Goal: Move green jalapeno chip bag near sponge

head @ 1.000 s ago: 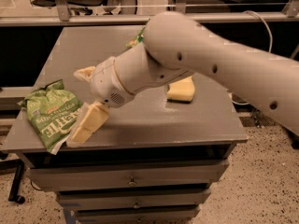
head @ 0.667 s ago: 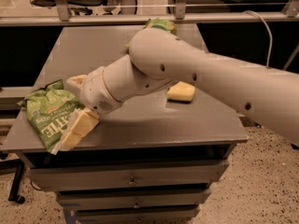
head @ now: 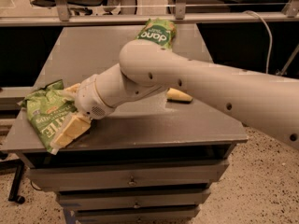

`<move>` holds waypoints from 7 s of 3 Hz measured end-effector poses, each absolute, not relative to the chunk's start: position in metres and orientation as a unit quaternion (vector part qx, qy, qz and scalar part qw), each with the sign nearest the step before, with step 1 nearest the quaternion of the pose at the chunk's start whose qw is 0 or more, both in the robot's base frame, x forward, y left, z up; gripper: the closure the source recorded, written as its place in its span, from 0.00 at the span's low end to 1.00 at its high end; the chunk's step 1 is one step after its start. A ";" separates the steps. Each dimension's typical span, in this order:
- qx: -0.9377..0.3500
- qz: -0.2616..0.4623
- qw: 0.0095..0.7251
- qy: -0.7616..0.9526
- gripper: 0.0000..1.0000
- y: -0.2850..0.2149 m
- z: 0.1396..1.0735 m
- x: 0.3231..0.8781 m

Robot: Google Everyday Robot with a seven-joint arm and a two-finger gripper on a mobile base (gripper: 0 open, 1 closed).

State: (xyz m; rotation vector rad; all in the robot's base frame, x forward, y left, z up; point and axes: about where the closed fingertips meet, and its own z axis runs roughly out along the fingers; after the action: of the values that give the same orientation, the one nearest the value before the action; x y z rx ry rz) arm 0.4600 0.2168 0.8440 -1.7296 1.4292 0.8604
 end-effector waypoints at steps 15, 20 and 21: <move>-0.713 0.050 0.416 0.563 1.00 -0.173 0.941 0.652; -0.763 0.142 0.363 0.516 1.00 -0.184 0.880 0.628; -0.777 0.169 0.371 0.479 1.00 -0.157 0.882 0.621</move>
Offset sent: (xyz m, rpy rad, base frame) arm 0.0087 -0.0062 -0.0023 -0.0142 -0.0073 -0.0342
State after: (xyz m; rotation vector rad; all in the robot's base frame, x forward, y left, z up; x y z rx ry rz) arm 0.6212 -0.1566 0.8822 -1.9927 1.2281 0.4328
